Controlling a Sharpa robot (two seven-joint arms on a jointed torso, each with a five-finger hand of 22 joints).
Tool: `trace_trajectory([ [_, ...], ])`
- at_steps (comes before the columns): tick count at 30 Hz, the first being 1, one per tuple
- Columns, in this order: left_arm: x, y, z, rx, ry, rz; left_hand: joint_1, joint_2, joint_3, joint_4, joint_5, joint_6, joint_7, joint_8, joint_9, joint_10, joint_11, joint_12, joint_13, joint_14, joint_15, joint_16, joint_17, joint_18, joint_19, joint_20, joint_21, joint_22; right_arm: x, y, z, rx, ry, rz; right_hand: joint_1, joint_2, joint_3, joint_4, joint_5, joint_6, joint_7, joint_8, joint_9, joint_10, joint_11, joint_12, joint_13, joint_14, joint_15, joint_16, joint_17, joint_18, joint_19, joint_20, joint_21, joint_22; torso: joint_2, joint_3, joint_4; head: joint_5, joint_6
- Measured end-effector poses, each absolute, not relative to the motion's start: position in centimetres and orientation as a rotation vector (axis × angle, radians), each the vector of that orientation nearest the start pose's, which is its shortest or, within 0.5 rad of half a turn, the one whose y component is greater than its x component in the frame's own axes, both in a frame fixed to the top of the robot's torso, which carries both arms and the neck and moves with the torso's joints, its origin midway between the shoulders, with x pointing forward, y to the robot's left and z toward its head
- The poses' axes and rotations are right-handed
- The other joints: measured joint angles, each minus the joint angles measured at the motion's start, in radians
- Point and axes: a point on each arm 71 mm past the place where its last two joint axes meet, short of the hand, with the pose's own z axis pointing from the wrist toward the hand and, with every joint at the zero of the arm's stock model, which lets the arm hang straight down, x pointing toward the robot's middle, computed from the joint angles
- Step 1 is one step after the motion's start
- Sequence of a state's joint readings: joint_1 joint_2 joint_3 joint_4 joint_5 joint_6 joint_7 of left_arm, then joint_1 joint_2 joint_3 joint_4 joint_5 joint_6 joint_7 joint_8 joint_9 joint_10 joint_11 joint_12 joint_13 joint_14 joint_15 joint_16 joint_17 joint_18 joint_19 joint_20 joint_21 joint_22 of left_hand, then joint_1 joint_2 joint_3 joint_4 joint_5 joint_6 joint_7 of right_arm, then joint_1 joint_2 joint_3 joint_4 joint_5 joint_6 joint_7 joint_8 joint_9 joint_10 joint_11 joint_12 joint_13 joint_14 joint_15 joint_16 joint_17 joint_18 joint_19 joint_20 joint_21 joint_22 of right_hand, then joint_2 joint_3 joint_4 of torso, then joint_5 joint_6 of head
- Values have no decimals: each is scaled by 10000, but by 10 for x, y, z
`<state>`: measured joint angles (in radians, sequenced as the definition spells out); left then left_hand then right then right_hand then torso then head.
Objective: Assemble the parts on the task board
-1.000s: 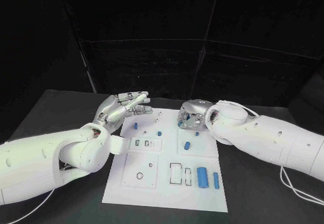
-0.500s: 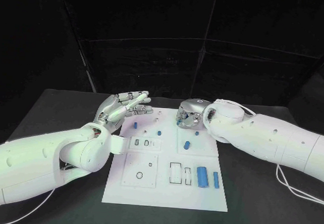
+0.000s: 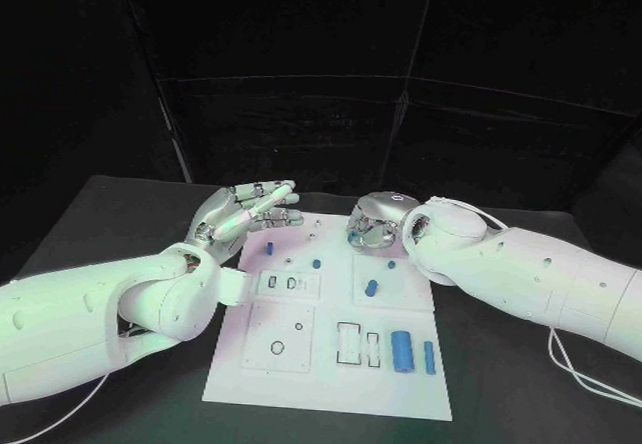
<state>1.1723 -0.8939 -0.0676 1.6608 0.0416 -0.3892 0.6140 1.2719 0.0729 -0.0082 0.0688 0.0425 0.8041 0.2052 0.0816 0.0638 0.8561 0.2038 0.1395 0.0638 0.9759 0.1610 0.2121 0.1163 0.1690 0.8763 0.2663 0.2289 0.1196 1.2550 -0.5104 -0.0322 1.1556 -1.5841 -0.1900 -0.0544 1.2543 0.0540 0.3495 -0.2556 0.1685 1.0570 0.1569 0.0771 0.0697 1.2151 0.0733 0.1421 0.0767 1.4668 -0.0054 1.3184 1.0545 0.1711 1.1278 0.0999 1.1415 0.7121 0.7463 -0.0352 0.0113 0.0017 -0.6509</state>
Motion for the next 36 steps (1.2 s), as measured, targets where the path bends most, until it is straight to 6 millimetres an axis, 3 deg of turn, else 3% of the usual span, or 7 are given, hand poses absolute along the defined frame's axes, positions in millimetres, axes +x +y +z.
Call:
trace_trajectory([
  [12,457,200,-177,-10704,12508,-16500,0,0,0,0,0,0,0,0,0,0,0,0,0,0,0,0,0,0,0,0,0,0,559,-99,-171,-3076,15523,6156,65,-66,88,18,-2,0,0,0,5,-1,0,-2,8,0,0,32,12,0,0,0,41,27,27,9,24,43,66],
  [36,457,194,-174,-10633,12528,-16652,0,0,1,0,0,0,0,0,0,0,0,0,1,0,0,0,-7,-1,0,0,0,0,570,-75,-174,-2969,15562,6203,21,-110,198,75,-3,-2,1,-27,-29,-39,37,-2,3,0,0,39,10,0,0,1,87,73,94,-16,42,105,70],
])
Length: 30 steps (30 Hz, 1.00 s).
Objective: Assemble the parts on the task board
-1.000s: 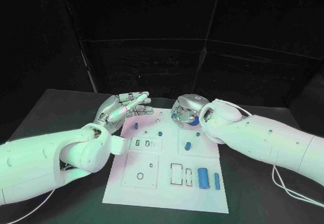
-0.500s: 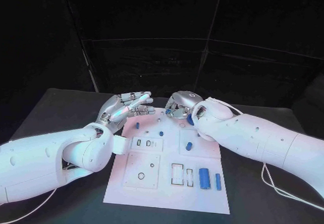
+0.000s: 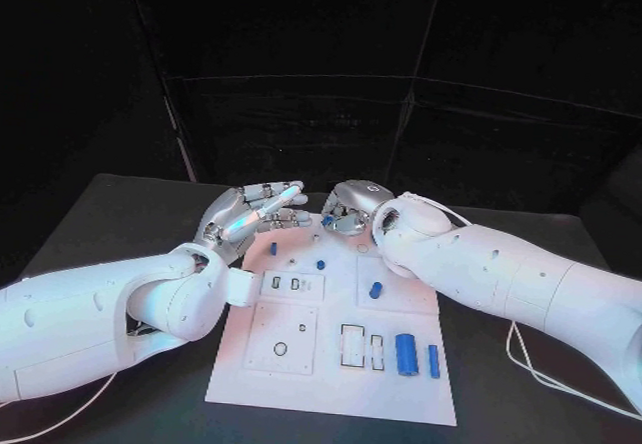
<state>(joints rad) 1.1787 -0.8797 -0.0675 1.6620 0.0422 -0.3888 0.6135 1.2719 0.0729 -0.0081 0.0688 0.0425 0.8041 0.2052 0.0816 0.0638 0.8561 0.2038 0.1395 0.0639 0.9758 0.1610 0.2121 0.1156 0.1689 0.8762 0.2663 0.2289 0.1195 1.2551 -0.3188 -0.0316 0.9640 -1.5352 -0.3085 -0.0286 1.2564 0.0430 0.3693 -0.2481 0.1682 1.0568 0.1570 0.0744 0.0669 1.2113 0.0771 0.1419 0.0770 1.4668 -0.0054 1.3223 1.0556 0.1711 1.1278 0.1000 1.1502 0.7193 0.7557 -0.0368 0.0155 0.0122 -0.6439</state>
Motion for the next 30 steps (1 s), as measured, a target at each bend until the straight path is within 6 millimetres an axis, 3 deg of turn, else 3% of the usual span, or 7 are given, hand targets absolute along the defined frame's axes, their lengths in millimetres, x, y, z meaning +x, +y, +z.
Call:
trace_trajectory([
  [6,457,194,-173,-10606,12511,-16667,0,0,0,0,0,0,0,0,0,0,0,0,0,0,0,0,0,1,0,0,0,0,572,-70,-174,-2965,15601,6191,-49,-48,28,28,-37,0,0,-1,-1,0,0,0,1,0,0,0,0,-1,0,0,36,-1,9,0,3,66,12],
  [17,458,191,-171,-10555,12502,-16732,0,0,0,0,0,0,0,0,0,0,0,0,0,0,0,0,1,1,0,0,0,0,575,-66,-176,-2867,15635,6015,-154,-153,198,78,-254,-91,88,-7,2,-128,126,-115,-27,0,0,0,-66,-1,0,0,36,-2,25,-12,3,58,12],
  [30,458,191,-168,-10510,12479,-16764,0,0,0,0,0,0,0,0,0,0,0,0,0,0,0,0,1,1,0,0,0,0,576,-63,-177,-2828,15749,5818,-298,-541,324,203,-500,-626,238,-84,-16,-759,315,-396,-99,-16,178,-79,-464,-1,-296,215,-44,-358,34,-14,-12,74,-35],
])
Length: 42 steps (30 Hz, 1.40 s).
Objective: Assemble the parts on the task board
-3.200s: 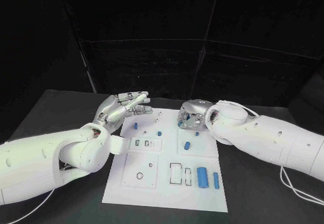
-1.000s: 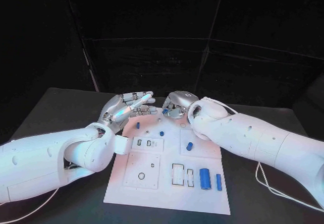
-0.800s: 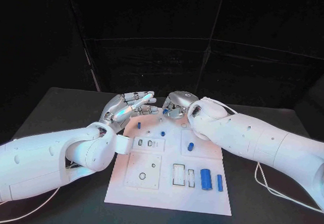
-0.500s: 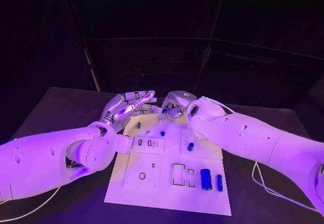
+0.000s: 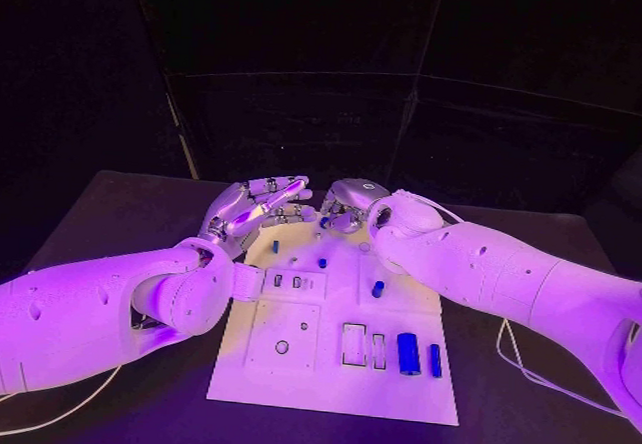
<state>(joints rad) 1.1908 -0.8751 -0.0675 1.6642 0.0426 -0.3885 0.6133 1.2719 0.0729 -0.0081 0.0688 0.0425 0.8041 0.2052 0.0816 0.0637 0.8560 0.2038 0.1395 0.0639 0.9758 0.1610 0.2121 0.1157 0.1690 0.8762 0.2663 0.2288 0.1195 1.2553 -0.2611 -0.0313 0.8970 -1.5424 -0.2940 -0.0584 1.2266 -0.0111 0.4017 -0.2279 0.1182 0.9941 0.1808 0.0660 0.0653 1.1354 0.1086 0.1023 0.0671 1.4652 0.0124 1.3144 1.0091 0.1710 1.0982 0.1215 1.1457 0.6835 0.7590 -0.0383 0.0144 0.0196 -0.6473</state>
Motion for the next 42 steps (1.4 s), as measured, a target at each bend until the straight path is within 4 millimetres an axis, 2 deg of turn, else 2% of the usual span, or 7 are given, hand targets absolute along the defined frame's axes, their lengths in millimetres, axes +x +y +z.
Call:
trace_trajectory([
  [6,458,191,-168,-10506,12476,-16761,0,0,0,0,0,0,0,0,0,0,0,0,0,0,0,0,-10,0,0,0,0,0,576,-67,-177,-2812,15779,5761,-30,-384,-192,191,-46,-973,64,-31,-21,-652,118,-96,-10,-21,146,-309,-584,0,-471,72,-395,-670,-7,2,0,13,2],
  [15,459,198,-168,-10537,12418,-16623,0,0,0,0,0,16,16,0,0,0,0,0,0,0,0,0,-9,0,0,0,0,0,560,-107,-171,-2630,15620,5889,39,-452,-448,354,-34,-968,120,30,39,-751,123,232,63,-21,146,-348,-740,0,-547,122,-461,-885,-36,27,-48,41,36],
  [18,460,201,-168,-10552,12385,-16560,0,0,0,0,0,37,37,0,0,0,0,0,0,0,0,0,-9,-1,0,0,0,0,556,-128,-167,-2287,15645,5884,39,-464,-542,434,254,-691,1,123,81,157,-57,843,302,6,111,-122,-291,0,-311,65,-279,-490,-64,37,-99,41,41],
  [23,461,205,-168,-10564,12342,-16501,0,0,0,0,0,37,37,0,0,0,0,0,0,0,0,0,-9,-1,0,0,0,0,553,-162,-157,-1356,15784,5914,-487,-1107,-1313,834,1113,-534,-125,180,74,1115,-290,1693,766,-1,-58,27,-20,1,-93,-109,-121,-201,-108,57,-180,71,26],
  [32,462,206,-168,-10584,12325,-16481,0,0,0,0,0,37,37,0,0,0,0,0,0,0,0,0,-8,-1,0,0,0,0,555,-188,-159,-353,16443,5698,395,-1130,-3723,2651,1353,-1413,-130,87,39,558,-288,4119,2703,34,-92,542,761,-1,228,-183,163,157,-128,81,-225,-6,71],
  [37,463,206,-169,-10596,12323,-16487,0,0,0,0,0,37,37,0,0,0,0,0,0,0,0,0,-8,-1,0,0,0,0,557,-191,-163,-113,16866,5564,1272,-1200,-4237,3964,1294,-1647,-70,203,39,-77,-243,5978,4179,33,-92,1057,1714,1,317,-126,387,487,-122,82,-220,-24,58],
  [42,464,205,-169,-10608,12326,-16497,0,0,0,0,0,36,36,0,0,0,0,0,0,0,0,0,-8,-1,0,0,0,0,560,-187,-166,-71,17250,5513,1592,-1186,-4338,4444,1293,-1705,-12,266,39,-317,-211,6746,4787,33,-91,1253,2142,-2,403,-109,538,648,-116,80,-214,-46,33],
])
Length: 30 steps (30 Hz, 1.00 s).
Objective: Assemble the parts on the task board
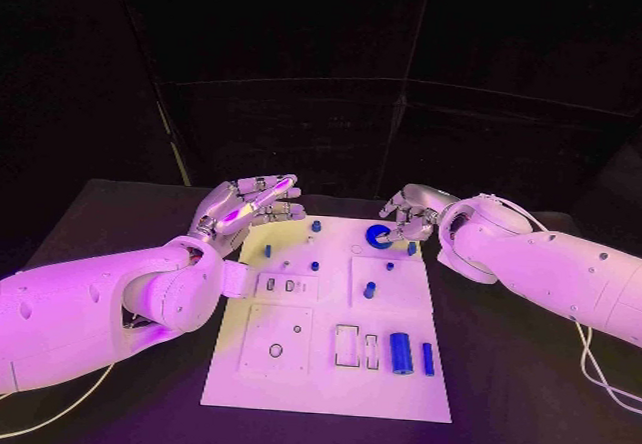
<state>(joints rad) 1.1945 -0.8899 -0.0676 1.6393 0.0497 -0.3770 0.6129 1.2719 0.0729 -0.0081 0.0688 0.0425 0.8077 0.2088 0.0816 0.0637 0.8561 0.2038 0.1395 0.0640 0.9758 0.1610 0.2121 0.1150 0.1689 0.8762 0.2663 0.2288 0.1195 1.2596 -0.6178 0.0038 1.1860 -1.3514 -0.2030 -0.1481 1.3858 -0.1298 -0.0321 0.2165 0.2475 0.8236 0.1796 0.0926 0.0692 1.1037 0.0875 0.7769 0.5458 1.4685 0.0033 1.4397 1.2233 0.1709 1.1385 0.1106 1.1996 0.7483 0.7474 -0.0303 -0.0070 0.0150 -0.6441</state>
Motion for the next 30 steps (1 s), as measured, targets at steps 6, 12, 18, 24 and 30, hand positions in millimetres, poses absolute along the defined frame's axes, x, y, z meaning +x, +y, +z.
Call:
trace_trajectory([
  [6,465,204,-169,-10616,12337,-16520,42,42,-29,-28,0,37,-37,0,0,0,0,0,0,0,0,0,-10,0,0,0,0,0,563,-182,-170,-124,17635,5395,410,144,32,51,0,-7,7,171,16,840,-27,2465,2646,0,0,473,796,-92,73,-2,155,182,3,-5,12,-16,-29],
  [12,465,204,-169,-10627,12339,-16525,42,42,-28,-28,0,36,-37,0,0,0,0,0,0,0,0,0,-10,0,0,0,0,0,564,-181,-173,-235,17946,5115,473,207,86,-3,0,86,-8,321,15,1688,0,4704,5254,0,1,694,849,-161,112,39,233,299,4,-11,20,-28,-49],
  [18,465,204,-170,-10632,12340,-16528,42,42,-28,-28,0,36,-36,0,0,0,0,0,0,0,0,0,-10,0,0,0,0,0,566,-179,-175,-346,18154,4945,541,276,144,-62,0,123,-45,379,15,1758,0,4949,5562,0,1,736,848,-161,112,39,271,346,4,-8,8,-16,-63],
  [24,465,203,-170,-10633,12344,-16539,42,42,-28,-28,0,36,-37,0,0,0,0,0,0,0,0,0,-9,-1,0,0,0,0,567,-180,-177,-386,18273,4761,585,335,198,-115,0,156,-11,379,12,1758,0,5028,5692,0,1,735,847,-159,145,73,313,409,4,-4,8,-15,-90],
  [30,466,204,-170,-10638,12342,-16532,42,42,-28,-28,0,36,-37,0,0,0,0,0,0,0,0,0,-9,-1,0,0,0,0,569,-181,-177,-394,18283,4672,577,502,250,-169,79,261,-49,429,16,1868,-3,5192,5884,0,1,772,847,-158,217,70,386,499,4,-4,7,-21,-117],
])
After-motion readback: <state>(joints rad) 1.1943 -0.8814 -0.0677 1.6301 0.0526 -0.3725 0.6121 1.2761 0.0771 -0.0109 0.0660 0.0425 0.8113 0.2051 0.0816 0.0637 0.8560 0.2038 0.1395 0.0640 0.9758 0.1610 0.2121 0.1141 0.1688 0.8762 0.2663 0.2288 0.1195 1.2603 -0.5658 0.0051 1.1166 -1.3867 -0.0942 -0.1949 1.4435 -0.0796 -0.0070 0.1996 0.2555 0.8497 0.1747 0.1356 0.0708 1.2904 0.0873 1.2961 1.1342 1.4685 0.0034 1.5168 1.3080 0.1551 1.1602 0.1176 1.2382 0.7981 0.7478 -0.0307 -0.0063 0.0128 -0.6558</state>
